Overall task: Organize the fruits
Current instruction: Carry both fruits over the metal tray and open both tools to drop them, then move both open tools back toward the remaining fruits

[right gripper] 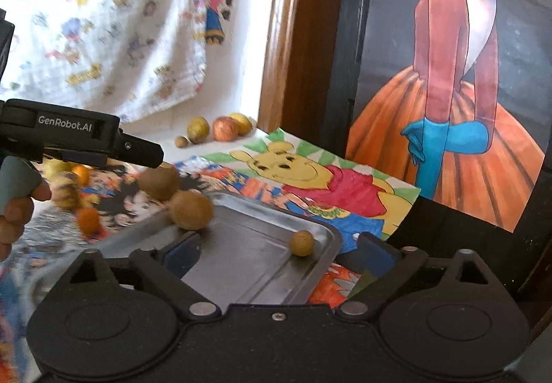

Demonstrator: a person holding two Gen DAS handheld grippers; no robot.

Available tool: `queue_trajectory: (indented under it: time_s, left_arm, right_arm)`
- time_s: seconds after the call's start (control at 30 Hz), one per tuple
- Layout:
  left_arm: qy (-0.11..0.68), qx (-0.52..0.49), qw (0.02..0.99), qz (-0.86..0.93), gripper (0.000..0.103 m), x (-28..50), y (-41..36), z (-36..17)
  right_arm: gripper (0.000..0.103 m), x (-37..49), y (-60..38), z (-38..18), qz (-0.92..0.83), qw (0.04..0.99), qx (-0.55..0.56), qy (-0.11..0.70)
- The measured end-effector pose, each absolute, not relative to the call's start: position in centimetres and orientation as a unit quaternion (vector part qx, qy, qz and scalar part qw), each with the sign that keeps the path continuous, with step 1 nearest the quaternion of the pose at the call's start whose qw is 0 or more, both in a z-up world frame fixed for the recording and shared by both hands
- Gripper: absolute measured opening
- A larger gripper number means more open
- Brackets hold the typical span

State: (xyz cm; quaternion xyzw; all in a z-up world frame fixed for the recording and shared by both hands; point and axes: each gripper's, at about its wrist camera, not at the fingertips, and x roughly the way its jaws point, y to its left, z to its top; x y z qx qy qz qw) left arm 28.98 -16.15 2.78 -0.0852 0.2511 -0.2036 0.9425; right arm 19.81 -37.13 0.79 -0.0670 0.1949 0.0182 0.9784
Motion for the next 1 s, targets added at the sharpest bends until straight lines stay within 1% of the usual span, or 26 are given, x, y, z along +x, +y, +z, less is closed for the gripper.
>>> queue_trajectory:
  time_s: [0.1, 0.3, 0.43, 0.53, 0.8, 1.0]
  left_arm:
    - [0.241, -0.094, 0.944, -0.202, 0.102, 26.7, -14.9, 3.9]
    - [0.226, -0.094, 0.951, -0.189, 0.102, 22.0, -11.7, 6.4]
    - [0.213, -0.093, 0.955, -0.185, 0.103, 18.7, -8.9, 7.9]
    - [0.208, -0.094, 0.957, -0.180, 0.103, 16.1, -6.4, 8.6]
    - [0.251, -0.048, 0.957, -0.136, 0.103, 11.1, 0.0, 9.0]
    - [0.325, -0.071, 0.938, -0.096, 0.103, 10.0, 5.2, 7.2]
  right_arm:
    - [0.101, 17.4, -36.1, 1.8, 0.026, 0.980, -0.071, 0.187]
    - [0.102, 12.2, -34.3, 4.8, 0.040, 0.980, -0.071, 0.179]
    - [0.102, 9.0, -33.5, 6.9, 0.058, 0.981, -0.042, 0.180]
    - [0.102, 7.1, -32.6, 8.1, 0.078, 0.977, -0.020, 0.196]
    - [0.102, 3.7, -27.1, 8.9, 0.137, 0.953, -0.006, 0.271]
    - [0.102, 3.8, -22.4, 8.7, 0.180, 0.930, -0.004, 0.320]
